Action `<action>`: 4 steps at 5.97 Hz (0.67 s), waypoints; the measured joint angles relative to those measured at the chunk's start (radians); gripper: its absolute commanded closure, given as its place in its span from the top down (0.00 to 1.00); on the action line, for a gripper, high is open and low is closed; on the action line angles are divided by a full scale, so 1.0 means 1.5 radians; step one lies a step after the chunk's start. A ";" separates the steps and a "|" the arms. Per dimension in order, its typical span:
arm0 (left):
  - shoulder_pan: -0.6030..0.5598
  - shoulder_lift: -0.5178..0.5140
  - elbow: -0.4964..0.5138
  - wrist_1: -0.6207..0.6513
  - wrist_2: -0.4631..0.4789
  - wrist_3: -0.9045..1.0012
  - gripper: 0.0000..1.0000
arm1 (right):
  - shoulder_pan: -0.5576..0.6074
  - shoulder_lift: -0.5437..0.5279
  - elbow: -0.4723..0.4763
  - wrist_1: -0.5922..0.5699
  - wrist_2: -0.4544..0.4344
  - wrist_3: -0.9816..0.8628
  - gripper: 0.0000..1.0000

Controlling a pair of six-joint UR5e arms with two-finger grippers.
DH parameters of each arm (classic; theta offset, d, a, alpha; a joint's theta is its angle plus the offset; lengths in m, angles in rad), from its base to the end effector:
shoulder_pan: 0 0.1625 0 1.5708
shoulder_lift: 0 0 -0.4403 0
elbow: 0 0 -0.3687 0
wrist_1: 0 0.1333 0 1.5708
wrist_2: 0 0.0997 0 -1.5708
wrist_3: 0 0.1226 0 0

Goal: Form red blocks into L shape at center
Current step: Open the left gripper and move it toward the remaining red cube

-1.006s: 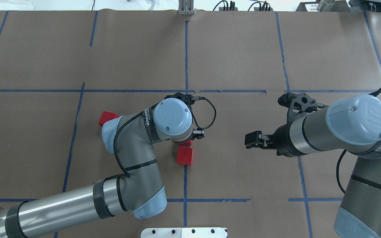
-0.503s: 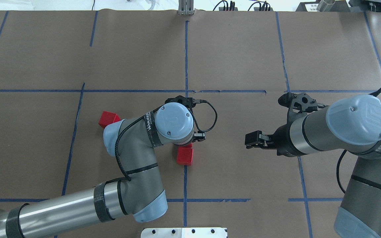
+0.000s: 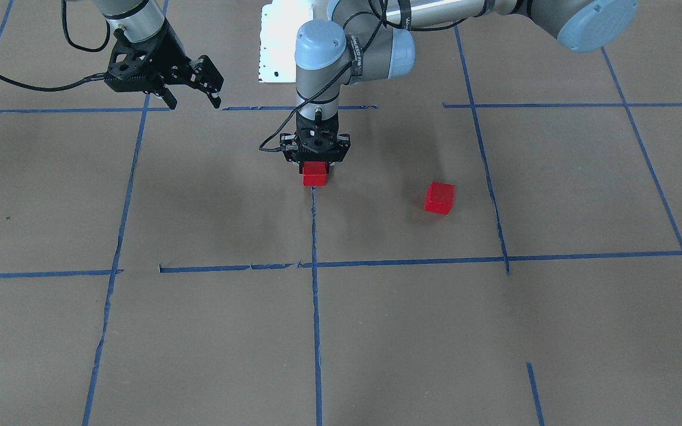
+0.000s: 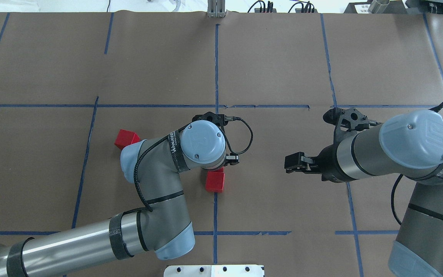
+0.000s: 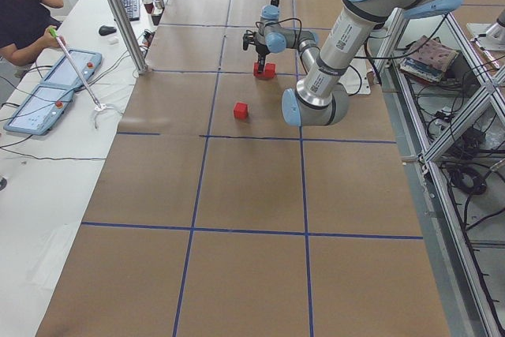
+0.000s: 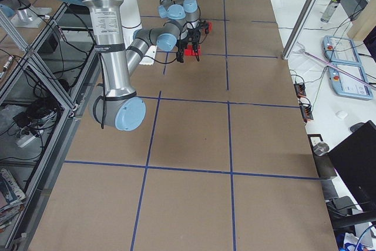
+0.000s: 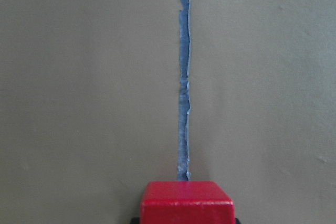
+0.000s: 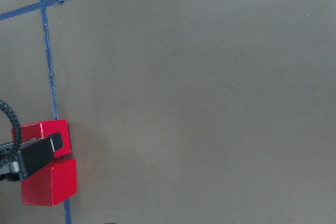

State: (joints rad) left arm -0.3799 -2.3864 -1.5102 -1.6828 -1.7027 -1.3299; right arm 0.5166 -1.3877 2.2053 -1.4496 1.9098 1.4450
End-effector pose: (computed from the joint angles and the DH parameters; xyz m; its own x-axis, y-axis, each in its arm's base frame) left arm 0.6496 -0.3856 0.2143 0.6491 -0.0045 -0.7607 0.1232 0.9874 0.0992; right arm -0.3756 -0.3198 0.3143 0.5388 0.1700 0.8251 -0.1662 0.9816 -0.0937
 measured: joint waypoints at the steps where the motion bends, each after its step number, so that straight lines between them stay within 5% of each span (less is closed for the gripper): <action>1: 0.000 0.001 -0.003 0.000 0.000 0.000 0.35 | 0.000 0.000 0.000 0.000 0.000 0.000 1.00; 3: 0.003 0.003 -0.004 0.000 -0.001 0.000 0.87 | 0.000 0.000 0.000 0.000 0.001 0.000 1.00; 4: 0.005 0.004 -0.004 0.000 0.000 0.000 1.00 | 0.000 0.000 0.000 0.000 0.002 0.000 1.00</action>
State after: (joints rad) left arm -0.3727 -2.3802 -1.5162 -1.6828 -1.7026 -1.3300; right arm 0.5169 -1.3878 2.2058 -1.4496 1.9124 1.4450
